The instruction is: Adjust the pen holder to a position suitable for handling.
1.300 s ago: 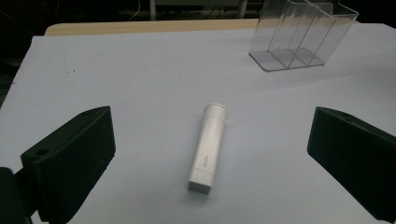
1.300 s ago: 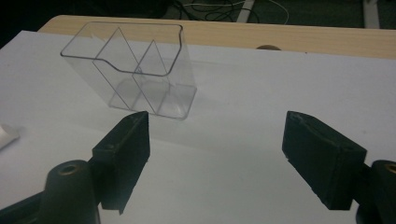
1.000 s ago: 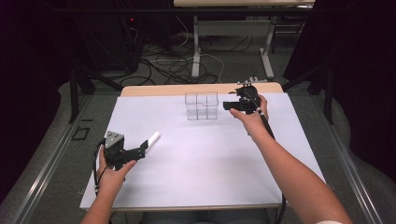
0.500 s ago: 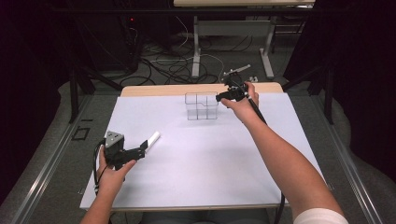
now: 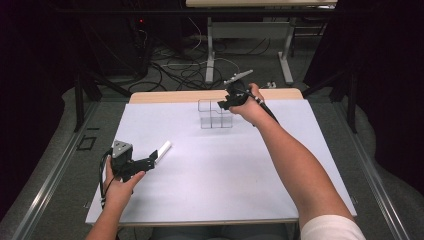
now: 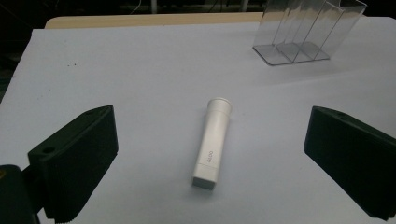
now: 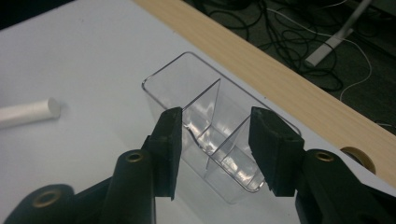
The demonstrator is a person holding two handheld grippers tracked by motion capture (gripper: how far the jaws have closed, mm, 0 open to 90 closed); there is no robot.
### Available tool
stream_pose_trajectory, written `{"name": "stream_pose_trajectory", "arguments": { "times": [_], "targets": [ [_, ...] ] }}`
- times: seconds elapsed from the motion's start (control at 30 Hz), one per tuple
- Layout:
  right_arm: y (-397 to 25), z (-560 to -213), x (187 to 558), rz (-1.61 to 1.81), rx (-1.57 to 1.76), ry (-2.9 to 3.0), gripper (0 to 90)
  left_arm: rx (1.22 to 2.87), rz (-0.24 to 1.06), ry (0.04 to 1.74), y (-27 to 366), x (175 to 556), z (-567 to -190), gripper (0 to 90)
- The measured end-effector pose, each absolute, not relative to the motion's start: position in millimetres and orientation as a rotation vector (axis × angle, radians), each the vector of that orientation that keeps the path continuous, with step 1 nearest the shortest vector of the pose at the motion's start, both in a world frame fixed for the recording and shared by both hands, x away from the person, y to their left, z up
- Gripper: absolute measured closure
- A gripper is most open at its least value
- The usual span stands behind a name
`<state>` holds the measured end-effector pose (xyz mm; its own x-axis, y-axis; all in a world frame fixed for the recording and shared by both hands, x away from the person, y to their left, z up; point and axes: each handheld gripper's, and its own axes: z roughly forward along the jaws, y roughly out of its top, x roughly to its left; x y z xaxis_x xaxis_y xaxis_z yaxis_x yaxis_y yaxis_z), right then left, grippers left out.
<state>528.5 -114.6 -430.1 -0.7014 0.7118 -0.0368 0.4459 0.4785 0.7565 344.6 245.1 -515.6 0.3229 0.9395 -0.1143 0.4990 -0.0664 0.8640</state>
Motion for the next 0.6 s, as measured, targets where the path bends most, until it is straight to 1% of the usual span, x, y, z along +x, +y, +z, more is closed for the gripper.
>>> {"name": "stream_pose_trajectory", "arguments": {
  "times": [0.03,0.07,0.17,0.23,0.27,0.37,0.43,0.47,0.57,0.6],
  "targets": [
    [-112,-432,529,1.045,0.941,2.411,55.3,1.705,0.626,1.305,245,345,-516,3.2],
    [-108,-433,531,0.969,0.804,2.447,55.7,1.706,0.626,1.304,245,345,-516,3.3],
    [-104,-435,532,0.875,0.684,2.493,52.0,1.705,0.626,1.306,245,345,-516,3.4],
    [-102,-435,533,0.851,0.656,2.504,51.1,1.707,0.627,1.306,246,345,-516,3.5],
    [-99,-436,535,0.812,0.541,2.517,50.4,1.709,0.627,1.307,246,345,-516,3.5],
    [-96,-438,536,0.763,0.441,2.523,50.0,1.707,0.627,1.311,246,345,-516,3.7],
    [-92,-438,535,0.688,0.357,2.539,45.2,1.703,0.625,1.314,246,345,-517,3.7],
    [-88,-441,536,0.655,0.295,2.531,41.1,1.700,0.621,1.316,246,345,-517,3.7],
    [-85,-444,539,0.593,0.197,2.527,36.3,1.706,0.623,1.314,246,346,-517,3.8],
    [-85,-444,539,0.593,0.197,2.527,36.3,1.707,0.622,1.314,246,346,-517,3.8]
  ]
}}
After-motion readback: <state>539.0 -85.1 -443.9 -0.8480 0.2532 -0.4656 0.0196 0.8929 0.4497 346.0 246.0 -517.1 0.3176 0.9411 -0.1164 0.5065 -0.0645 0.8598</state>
